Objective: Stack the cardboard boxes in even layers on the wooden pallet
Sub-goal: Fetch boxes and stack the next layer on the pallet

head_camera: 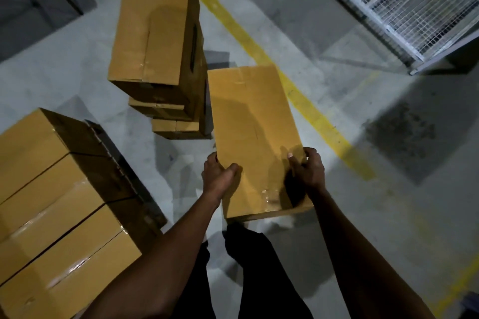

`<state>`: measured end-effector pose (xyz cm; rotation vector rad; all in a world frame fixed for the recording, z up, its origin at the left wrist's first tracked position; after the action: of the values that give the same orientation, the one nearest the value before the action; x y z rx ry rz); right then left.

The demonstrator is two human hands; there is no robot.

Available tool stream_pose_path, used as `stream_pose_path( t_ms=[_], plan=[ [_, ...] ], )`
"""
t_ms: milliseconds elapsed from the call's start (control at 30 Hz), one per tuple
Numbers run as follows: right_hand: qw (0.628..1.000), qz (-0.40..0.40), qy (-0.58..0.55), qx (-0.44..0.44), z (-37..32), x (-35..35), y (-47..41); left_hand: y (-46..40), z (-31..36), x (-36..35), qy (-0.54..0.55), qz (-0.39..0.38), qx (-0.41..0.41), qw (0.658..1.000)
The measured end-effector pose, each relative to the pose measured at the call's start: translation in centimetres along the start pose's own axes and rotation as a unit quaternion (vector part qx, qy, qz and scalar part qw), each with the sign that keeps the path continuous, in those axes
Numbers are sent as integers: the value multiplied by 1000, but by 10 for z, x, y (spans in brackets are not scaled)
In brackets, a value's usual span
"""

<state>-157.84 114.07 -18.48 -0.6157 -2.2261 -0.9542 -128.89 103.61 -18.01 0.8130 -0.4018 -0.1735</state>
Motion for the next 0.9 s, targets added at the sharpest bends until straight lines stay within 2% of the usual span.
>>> stream_pose_path(
  t_ms=[133,333,567,900],
  plan=[
    [1000,16,16,-7,-14,30,28,45,25,10,9,7,-33,999],
    [997,66,-26,-17,-31,70,80,109,66,26,-8,10,-102,995],
    [992,105,-45,48,-94,109,121,151,93,68,38,24,-160,986],
    [980,107,-20,169,-199,99,185,193,79,169,128,118,-213,961]
  ],
)
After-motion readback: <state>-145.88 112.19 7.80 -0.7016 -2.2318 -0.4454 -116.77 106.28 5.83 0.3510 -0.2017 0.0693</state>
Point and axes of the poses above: each hand's wrist, its own y-axis away from the middle knuckle, its own x-axis out of the back of the hand, z = x × y, the point moved 6 cm from there along -y, towards the middle knuckle, and after that the axes turned 9 degrees about y, right-handed, at the moved point
